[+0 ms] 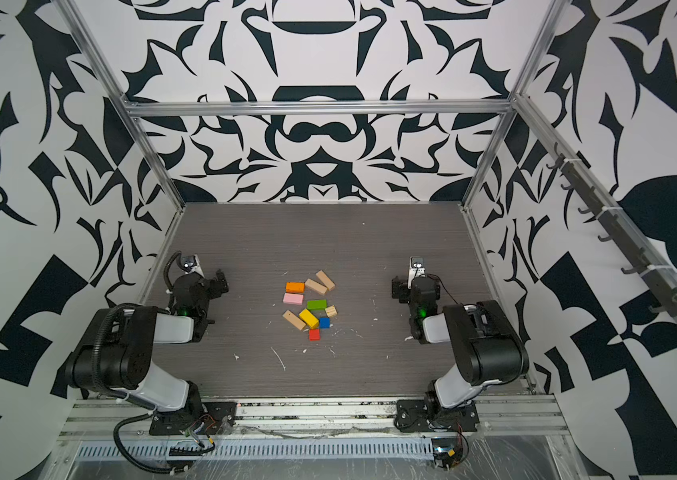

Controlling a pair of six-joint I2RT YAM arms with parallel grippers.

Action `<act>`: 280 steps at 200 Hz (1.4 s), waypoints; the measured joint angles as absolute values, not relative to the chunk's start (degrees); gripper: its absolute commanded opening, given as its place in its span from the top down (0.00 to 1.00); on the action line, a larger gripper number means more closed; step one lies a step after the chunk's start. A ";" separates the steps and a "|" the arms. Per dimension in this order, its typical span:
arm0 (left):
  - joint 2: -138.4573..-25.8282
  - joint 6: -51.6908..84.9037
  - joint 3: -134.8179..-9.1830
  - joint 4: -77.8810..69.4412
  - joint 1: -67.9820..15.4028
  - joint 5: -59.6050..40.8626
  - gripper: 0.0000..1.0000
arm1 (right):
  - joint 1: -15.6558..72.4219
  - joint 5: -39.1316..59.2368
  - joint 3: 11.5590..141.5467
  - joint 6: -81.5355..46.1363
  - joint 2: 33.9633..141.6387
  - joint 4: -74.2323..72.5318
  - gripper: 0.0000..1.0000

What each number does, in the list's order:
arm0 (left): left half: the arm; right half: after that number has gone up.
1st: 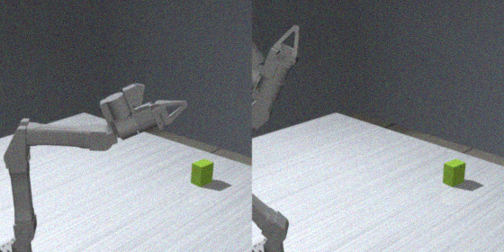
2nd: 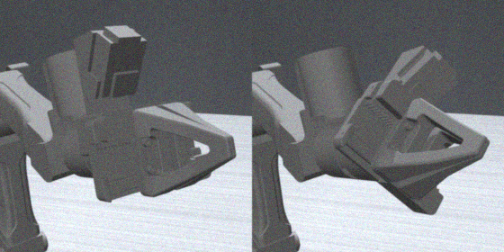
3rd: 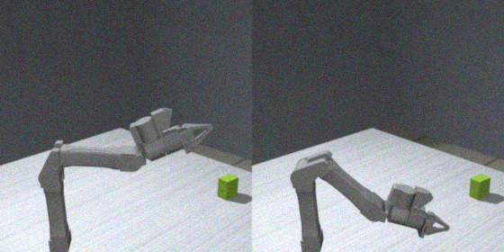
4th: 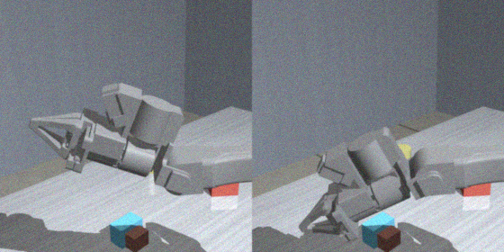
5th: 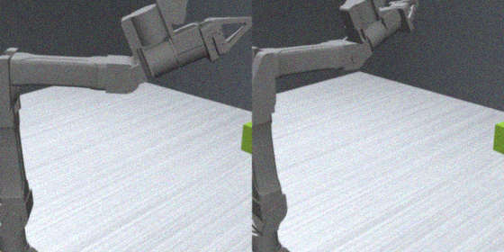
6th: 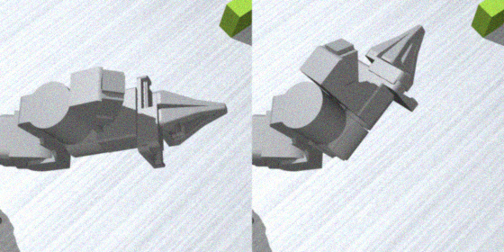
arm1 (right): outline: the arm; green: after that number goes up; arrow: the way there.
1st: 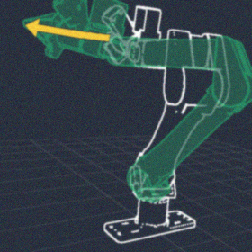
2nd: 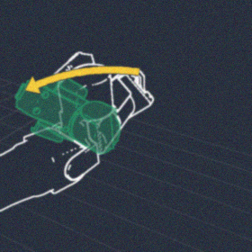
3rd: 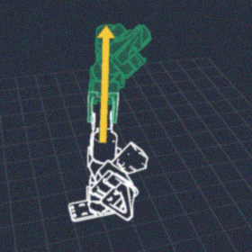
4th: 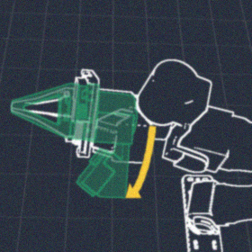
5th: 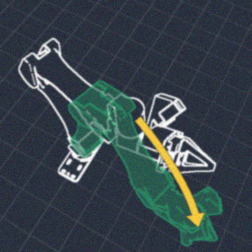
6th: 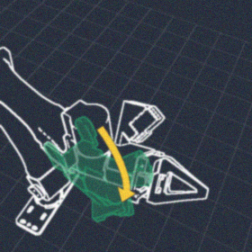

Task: Build the wood block tower

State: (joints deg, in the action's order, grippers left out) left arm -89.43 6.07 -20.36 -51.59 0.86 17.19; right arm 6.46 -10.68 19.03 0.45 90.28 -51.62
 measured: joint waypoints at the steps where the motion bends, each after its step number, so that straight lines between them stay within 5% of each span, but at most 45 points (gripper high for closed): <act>1: -89.43 6.07 -20.36 -51.59 0.86 17.19 0.01 | 6.46 -10.68 19.03 0.47 90.28 -51.62 0.00; 224: -89.43 6.07 -20.36 -51.66 0.86 17.23 0.00 | 6.46 -10.59 19.03 0.49 90.15 -51.22 0.00; 280: -80.68 7.22 -21.52 -44.42 0.34 20.49 0.00 | 6.48 -4.91 24.88 0.60 76.77 -33.95 0.00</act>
State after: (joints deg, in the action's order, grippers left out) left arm -80.68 7.22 -21.52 -44.42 0.34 20.49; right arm 6.48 -4.91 24.88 0.60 76.77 -33.95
